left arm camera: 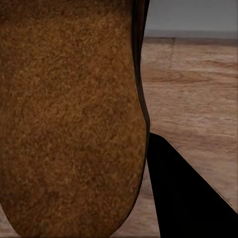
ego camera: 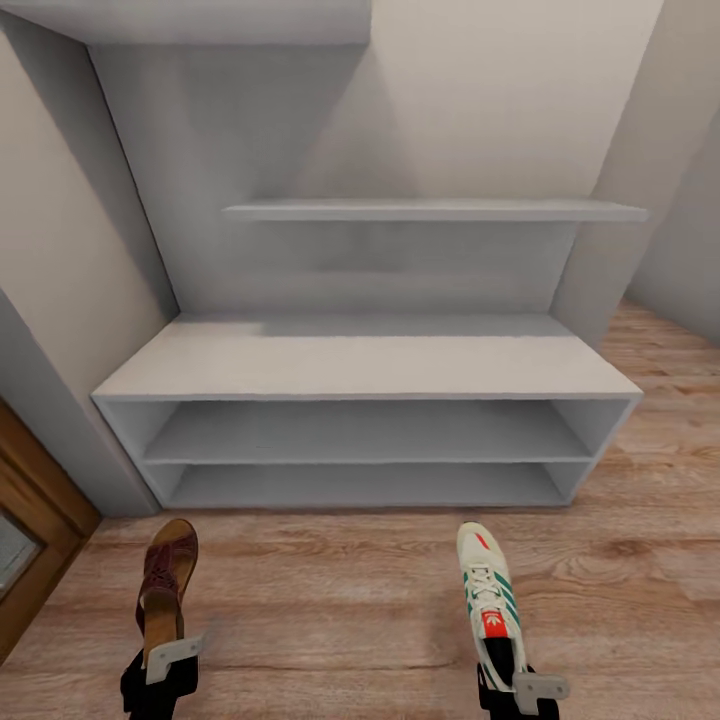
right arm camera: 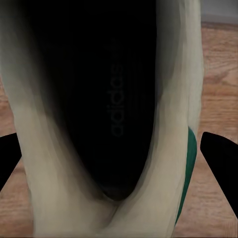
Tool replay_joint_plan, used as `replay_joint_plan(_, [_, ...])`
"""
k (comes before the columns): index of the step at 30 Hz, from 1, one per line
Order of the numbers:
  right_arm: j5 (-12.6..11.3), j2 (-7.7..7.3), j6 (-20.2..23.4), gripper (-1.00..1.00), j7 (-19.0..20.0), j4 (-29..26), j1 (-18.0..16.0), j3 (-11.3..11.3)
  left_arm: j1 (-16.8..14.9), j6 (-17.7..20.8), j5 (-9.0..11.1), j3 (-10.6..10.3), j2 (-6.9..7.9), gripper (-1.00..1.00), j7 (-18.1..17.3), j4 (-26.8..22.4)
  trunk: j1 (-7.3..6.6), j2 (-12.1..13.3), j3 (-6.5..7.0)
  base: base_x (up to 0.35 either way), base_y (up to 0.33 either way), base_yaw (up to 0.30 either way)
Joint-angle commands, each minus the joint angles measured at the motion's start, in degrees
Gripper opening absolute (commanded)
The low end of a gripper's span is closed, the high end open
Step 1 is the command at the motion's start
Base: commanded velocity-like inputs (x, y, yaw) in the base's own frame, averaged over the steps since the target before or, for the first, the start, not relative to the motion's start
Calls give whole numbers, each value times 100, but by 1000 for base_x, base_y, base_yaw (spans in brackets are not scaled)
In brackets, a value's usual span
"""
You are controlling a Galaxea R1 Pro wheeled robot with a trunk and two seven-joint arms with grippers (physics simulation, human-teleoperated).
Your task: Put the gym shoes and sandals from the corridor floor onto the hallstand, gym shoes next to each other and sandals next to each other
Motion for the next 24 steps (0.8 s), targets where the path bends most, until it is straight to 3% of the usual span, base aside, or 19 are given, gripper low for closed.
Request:
replay_joint_plan(1, [-38,-5,-15,-100,-31,2,-3,47,-2,-19,40,-16,3,-100,7,2,-2,-2,-4,-81,78,0])
replay_joint_plan(17, [-38,-6,-15,-100,-31,2,-3,47,-2,-22,40,-16,2,-100,7,2,-2,-2,-4,-16,12,0])
replay_joint_plan(24, [-38,-12,-15,-100,-31,2,-3,47,-2,-22,40,-16,2,-100,7,0,-2,-2,-4,-187,112,0])
